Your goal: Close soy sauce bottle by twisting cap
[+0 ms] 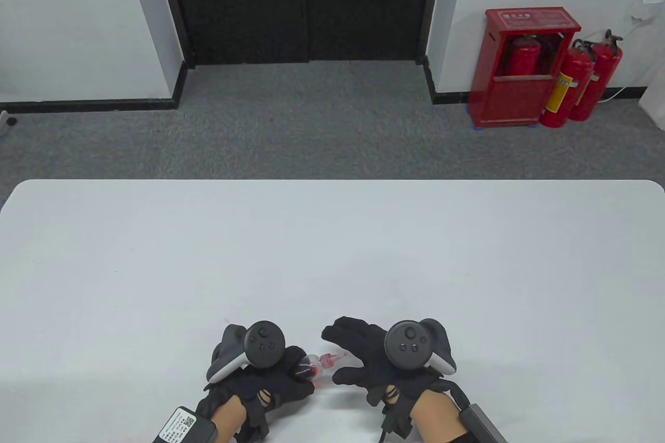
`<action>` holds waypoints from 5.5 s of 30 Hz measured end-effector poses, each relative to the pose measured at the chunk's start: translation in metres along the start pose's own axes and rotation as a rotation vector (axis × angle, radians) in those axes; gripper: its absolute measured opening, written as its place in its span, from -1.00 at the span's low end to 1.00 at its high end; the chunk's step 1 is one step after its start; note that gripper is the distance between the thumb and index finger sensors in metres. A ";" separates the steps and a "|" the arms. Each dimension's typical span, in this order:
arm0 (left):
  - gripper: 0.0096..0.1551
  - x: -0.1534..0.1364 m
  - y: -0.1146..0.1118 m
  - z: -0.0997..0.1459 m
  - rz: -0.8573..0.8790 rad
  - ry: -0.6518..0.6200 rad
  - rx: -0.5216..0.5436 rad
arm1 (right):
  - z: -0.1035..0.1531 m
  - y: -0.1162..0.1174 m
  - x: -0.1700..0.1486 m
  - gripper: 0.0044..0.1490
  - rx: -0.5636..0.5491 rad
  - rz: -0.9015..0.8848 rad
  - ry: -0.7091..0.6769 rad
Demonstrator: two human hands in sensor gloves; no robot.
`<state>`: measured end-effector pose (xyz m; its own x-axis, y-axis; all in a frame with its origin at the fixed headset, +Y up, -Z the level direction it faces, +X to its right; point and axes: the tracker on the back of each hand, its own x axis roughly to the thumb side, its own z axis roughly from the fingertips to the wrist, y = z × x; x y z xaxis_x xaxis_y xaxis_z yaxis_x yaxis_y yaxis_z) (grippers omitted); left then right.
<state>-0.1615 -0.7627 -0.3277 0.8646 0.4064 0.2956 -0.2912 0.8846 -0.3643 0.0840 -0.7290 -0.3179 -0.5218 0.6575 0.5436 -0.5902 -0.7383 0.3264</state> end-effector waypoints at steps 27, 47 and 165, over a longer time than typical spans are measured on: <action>-0.34 0.003 -0.003 -0.001 -0.018 -0.011 -0.017 | -0.007 0.015 0.000 -0.24 0.034 0.098 0.017; -0.33 0.004 -0.004 -0.001 -0.017 -0.012 -0.023 | -0.005 0.006 0.004 -0.05 0.016 0.085 -0.040; -0.31 0.007 0.003 0.004 0.036 -0.043 -0.021 | -0.003 0.002 0.022 -0.18 0.024 0.130 -0.058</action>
<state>-0.1582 -0.7559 -0.3229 0.8349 0.4479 0.3199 -0.3127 0.8643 -0.3940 0.0694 -0.7154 -0.3073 -0.5559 0.5466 0.6262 -0.5049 -0.8205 0.2681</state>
